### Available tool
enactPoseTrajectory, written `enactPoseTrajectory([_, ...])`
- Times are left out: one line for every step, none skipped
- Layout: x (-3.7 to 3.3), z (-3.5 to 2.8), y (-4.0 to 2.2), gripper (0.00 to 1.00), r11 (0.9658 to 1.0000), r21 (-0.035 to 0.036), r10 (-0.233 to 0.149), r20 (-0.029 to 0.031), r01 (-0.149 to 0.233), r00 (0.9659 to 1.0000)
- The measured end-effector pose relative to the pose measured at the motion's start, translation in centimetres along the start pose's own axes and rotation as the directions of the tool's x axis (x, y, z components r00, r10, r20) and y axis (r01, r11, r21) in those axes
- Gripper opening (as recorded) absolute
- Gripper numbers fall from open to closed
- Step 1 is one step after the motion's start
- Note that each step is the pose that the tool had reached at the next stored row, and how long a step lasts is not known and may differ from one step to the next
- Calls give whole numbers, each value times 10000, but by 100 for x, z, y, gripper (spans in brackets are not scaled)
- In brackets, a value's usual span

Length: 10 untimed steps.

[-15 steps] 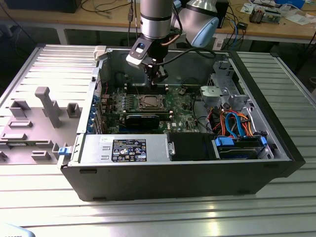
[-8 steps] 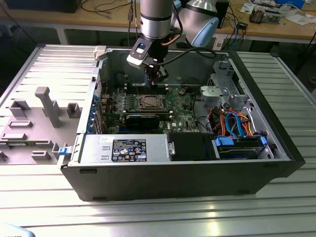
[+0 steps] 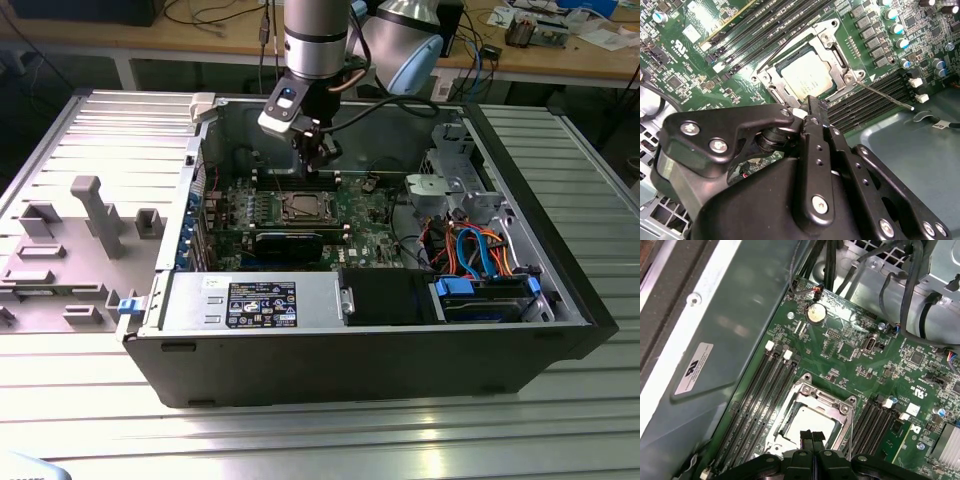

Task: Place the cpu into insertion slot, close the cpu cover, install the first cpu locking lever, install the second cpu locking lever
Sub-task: 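Install the first cpu locking lever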

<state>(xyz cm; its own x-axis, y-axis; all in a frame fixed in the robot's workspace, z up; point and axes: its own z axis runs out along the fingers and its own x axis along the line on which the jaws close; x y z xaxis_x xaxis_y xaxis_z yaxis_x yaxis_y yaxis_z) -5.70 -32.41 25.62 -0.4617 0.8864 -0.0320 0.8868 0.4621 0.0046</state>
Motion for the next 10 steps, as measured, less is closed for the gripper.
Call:
enactPoseTrajectory([0,0,0,11,10000,-1,-26,0,26,10000])
enactPoseTrajectory([0,0,0,11,10000,-2,-68,-1,68,10000])
enactPoseTrajectory([0,0,0,11,10000,-3,-91,0,91,10000])
enactPoseTrajectory([0,0,0,11,9999,-4,-113,-1,113,9999])
enactPoseTrajectory([0,0,0,11,9999,-5,-165,-1,165,9999])
enactPoseTrajectory([0,0,0,11,9998,-6,-194,-1,194,9998])
enactPoseTrajectory([0,0,0,11,9998,-7,-215,-1,215,9998])
enactPoseTrajectory([0,0,0,11,9997,-8,-259,-1,259,9997])
enactPoseTrajectory([0,0,0,11,9996,-9,-288,-1,288,9996])
enactPoseTrajectory([0,0,0,11,9995,-10,-310,-1,310,9995])
